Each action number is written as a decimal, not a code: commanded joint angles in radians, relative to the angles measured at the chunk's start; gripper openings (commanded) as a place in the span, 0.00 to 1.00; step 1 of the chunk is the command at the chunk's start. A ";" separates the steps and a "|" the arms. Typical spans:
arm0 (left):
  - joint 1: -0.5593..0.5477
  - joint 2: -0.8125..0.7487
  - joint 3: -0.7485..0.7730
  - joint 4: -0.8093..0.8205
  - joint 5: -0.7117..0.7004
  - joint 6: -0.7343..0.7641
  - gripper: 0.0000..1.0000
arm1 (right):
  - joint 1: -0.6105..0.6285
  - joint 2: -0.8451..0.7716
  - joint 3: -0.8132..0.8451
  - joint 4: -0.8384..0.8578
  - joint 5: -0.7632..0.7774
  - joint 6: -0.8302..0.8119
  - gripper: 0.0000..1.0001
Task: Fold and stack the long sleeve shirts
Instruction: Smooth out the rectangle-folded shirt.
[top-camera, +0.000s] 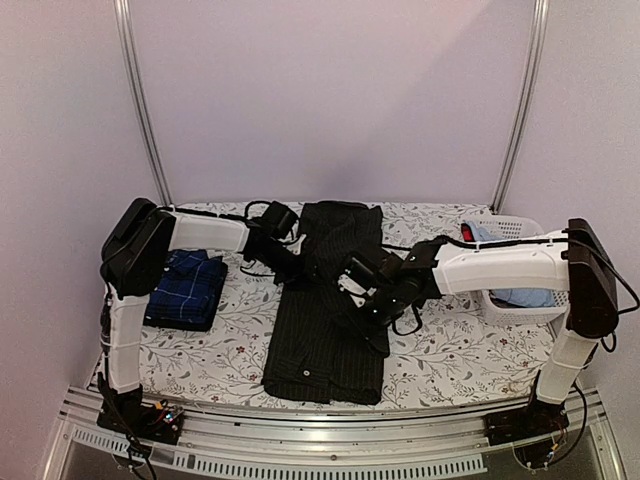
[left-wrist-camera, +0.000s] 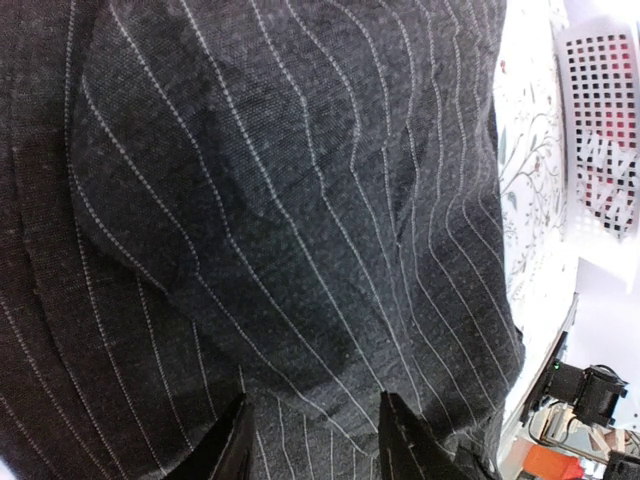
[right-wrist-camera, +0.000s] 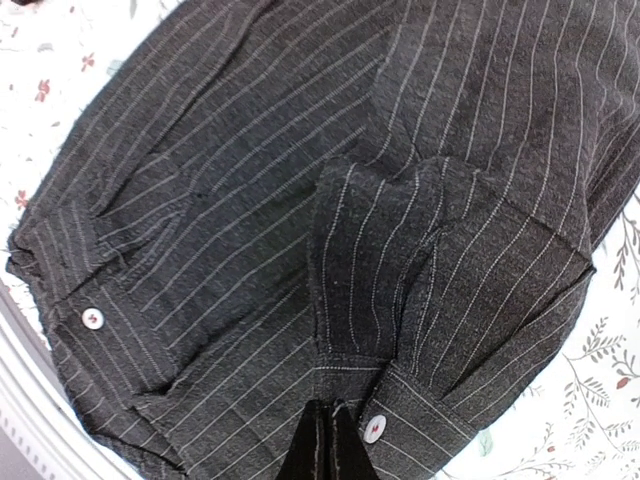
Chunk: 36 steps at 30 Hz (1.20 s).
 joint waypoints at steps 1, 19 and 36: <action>0.016 -0.027 -0.002 0.009 -0.010 0.014 0.43 | 0.006 -0.002 0.086 -0.058 -0.102 -0.020 0.00; 0.032 0.007 0.031 0.009 -0.035 0.014 0.41 | 0.013 0.054 0.112 -0.030 -0.216 -0.009 0.39; 0.053 0.046 0.116 -0.009 -0.168 0.001 0.39 | -0.278 0.059 0.071 0.311 -0.221 0.156 0.42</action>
